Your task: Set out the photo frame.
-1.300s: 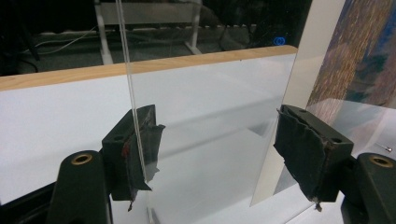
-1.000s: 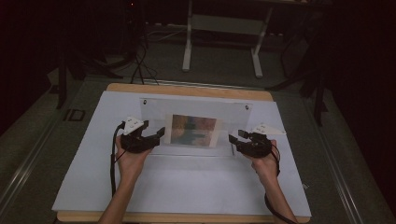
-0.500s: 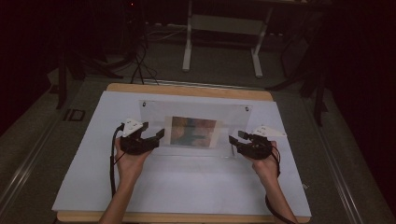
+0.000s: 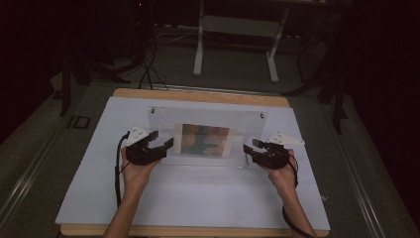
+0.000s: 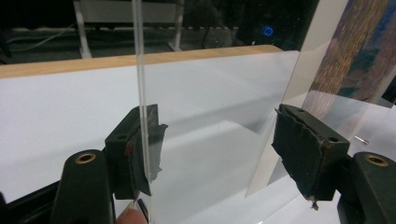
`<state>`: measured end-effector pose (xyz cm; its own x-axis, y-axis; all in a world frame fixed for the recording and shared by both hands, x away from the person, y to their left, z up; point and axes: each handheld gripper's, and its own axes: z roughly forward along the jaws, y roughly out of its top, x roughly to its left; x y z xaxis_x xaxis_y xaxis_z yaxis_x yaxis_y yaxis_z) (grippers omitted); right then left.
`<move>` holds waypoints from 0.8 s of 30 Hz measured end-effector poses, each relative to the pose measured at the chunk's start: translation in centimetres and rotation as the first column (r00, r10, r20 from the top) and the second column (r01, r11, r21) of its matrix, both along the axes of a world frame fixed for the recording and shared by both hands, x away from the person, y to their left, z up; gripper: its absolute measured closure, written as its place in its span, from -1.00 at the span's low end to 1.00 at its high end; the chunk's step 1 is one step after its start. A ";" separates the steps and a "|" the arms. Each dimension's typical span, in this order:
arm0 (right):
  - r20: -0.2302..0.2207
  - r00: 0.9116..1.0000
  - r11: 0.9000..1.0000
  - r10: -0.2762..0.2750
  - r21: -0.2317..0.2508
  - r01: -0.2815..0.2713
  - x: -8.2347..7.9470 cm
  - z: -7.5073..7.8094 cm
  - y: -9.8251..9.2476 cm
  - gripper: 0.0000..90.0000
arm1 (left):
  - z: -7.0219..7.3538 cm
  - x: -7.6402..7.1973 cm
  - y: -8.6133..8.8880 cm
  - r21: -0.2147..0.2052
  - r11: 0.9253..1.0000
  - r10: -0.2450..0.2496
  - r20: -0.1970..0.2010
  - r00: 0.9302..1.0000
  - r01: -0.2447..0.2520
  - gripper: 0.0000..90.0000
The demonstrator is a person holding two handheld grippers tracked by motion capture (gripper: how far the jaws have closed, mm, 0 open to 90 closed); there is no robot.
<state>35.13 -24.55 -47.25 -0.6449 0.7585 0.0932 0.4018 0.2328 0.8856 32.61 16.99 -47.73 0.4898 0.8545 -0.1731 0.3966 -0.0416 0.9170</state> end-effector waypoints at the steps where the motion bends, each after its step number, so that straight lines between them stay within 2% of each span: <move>1: 0.000 1.000 1.000 0.001 -0.002 -0.001 0.0 0.0 0.0 0.08 | 0.0 0.0 0.0 0.006 1.000 -0.004 -0.002 1.000 0.004 -0.29; 4: -0.002 1.000 1.000 0.006 -0.008 -0.006 0.0 0.0 -0.1 0.08 | 0.2 0.0 0.2 0.020 1.000 -0.010 -0.008 1.000 0.010 -0.26; 9: -0.002 1.000 1.000 0.003 0.008 -0.003 0.1 0.3 -0.6 0.06 | 0.5 -0.1 0.8 -0.011 1.000 -0.028 -0.024 0.999 0.027 -0.25; 13: -0.007 1.000 1.000 0.011 0.011 -0.011 0.1 0.6 -0.9 0.04 | 1.0 -0.3 1.4 -0.007 0.999 -0.050 -0.019 0.999 0.050 -0.22; 19: -0.018 0.999 0.999 0.044 0.000 -0.044 0.0 1.1 -1.4 0.03 | 1.9 -0.7 2.7 -0.015 0.997 -0.076 -0.011 0.997 0.075 -0.20; 24: -0.016 0.998 0.998 0.058 -0.027 -0.058 -0.1 1.5 -1.9 0.02 | 2.4 -1.0 3.8 -0.019 0.997 -0.076 -0.010 0.997 0.076 -0.20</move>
<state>35.05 -26.48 -45.75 -0.6865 0.7224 0.0829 0.4001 0.2800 0.8726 31.58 20.75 -45.32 0.5514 0.8113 -0.1942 0.4028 -0.0551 0.9136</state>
